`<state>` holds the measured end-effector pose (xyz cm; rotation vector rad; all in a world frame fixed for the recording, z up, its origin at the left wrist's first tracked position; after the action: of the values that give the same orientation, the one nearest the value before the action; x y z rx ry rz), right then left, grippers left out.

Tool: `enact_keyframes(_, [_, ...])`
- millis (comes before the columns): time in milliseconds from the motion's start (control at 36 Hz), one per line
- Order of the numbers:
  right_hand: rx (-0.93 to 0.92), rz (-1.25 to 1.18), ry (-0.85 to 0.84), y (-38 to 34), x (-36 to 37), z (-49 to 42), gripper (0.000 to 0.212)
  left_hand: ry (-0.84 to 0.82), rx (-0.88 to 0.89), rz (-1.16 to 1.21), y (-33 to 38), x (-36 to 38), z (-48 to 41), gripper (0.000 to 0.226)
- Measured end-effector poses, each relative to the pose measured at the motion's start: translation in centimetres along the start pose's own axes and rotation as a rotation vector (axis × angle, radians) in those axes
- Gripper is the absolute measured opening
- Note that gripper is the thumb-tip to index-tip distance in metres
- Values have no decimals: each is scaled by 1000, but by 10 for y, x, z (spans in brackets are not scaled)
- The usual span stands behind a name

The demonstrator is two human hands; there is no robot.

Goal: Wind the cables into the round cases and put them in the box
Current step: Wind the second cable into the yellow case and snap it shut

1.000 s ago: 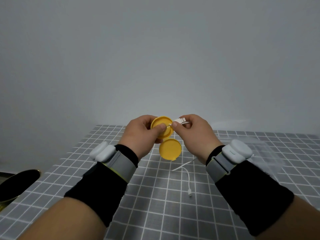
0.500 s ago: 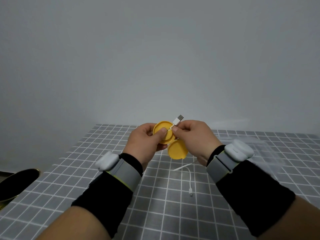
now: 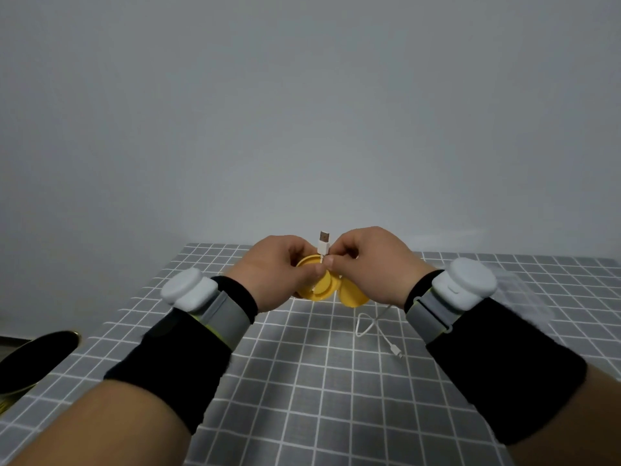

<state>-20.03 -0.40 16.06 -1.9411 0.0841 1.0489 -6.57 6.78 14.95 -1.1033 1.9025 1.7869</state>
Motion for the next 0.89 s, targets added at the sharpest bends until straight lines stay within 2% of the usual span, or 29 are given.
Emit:
enact_keyframes(111, [22,13,69,3,0,2,15,64,-11,29,-5,2,-1,6])
enact_keyframes(278, [117,-31,186,12,-3,6,43,174,-69,141,-13,-3,-4,12])
enact_keyframes(389, [158,-107,202,14,-1,9,59,229,-88,201,-12,-4,-5,9])
enact_keyframes(611, [317,-369,320,28,9,17,83,335,-126,301,-13,-2,-1,8])
enact_keyframes(667, [363,-497,322,32,17,17,87,364,-139,351,-13,-2,0,22])
enact_keyframes(722, [413,-623,313,34,26,16,83,390,-149,387,-14,-1,0,31])
enact_keyframes(806, [401,-757,285,32,33,14,46,419,-150,446,-15,2,0,14])
enact_keyframes(889, [413,-844,235,31,40,13,41,442,-156,562,-17,5,1,12])
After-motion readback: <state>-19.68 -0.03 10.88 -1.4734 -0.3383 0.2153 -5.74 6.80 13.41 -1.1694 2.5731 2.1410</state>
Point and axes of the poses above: each hand's wrist, its own z-axis away from the middle knuckle, its own x-axis out of the palm, y = z × x, the point moved 7 cm from there along -z, towards the middle knuckle, and after that the axes turned 6 degrees about -z, right-handed, at the moved point
